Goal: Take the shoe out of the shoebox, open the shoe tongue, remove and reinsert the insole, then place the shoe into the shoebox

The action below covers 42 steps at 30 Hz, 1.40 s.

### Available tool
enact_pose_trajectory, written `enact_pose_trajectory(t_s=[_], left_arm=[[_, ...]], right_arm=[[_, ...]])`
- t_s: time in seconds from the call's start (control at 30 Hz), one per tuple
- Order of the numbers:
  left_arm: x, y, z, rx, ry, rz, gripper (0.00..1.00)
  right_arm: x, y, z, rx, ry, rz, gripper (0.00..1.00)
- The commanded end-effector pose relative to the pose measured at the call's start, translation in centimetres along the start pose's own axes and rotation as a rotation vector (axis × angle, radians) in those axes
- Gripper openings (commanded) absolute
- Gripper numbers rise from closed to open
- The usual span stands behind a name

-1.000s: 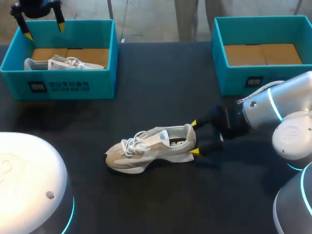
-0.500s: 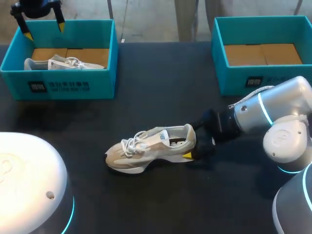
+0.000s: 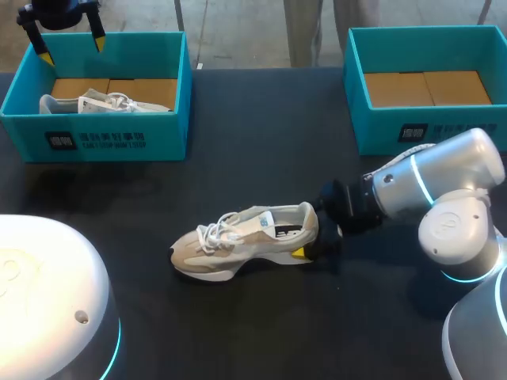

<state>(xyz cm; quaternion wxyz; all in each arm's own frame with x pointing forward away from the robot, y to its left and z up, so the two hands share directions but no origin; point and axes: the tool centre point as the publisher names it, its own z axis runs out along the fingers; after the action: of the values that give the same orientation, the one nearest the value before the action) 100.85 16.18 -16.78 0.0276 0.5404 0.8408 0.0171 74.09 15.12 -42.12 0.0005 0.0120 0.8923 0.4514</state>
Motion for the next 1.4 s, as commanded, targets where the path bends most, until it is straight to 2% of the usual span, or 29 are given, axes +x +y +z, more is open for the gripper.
enact_pose_trajectory(t_s=[0.03,0.07,0.43,0.6,1.13,1.4], left_arm=[[0.0,0.0,0.0,-0.001,0.001,0.0,1.0],[0.0,0.0,0.0,-0.001,0.001,0.0,1.0],[0.0,0.0,0.0,-0.001,0.001,0.0,1.0],[0.0,0.0,0.0,-0.001,0.001,0.0,1.0],[0.0,0.0,0.0,-0.001,0.001,0.0,1.0],[0.0,0.0,0.0,-0.001,0.001,0.0,1.0]], right_arm=[[0.2,-0.1,0.5,0.003,0.0,0.002,0.13],[0.2,-0.2,0.5,0.004,-0.001,0.002,0.0],[0.1,-1.0,-2.3,0.014,-0.124,0.039,0.0],[0.2,-1.5,-3.0,0.014,-0.143,0.053,0.0],[0.9,-2.7,-3.1,0.038,-0.097,0.052,0.0],[0.9,-2.7,-3.1,0.038,-0.097,0.051,0.0]])
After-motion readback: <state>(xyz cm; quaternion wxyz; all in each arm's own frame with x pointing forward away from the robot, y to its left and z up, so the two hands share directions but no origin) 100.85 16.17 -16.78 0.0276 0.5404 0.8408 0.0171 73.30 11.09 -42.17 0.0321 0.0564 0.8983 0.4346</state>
